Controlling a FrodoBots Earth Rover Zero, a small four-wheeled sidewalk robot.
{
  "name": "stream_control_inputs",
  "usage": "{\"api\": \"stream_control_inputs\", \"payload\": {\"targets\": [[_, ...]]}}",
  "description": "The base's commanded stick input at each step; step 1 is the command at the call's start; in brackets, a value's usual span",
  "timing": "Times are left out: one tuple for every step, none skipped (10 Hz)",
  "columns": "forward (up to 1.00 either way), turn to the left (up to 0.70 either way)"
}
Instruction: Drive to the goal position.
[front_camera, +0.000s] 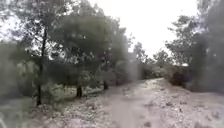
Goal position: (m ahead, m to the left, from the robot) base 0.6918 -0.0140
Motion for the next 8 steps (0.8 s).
{"api": "stream_control_inputs", "payload": {"targets": [[0.45,0.00],[0.45,0.00],[0.45,0.00],[0.45,0.00],[0.45,0.00],[0.45,0.00],[0.45,0.00],[0.45,0.00]]}}
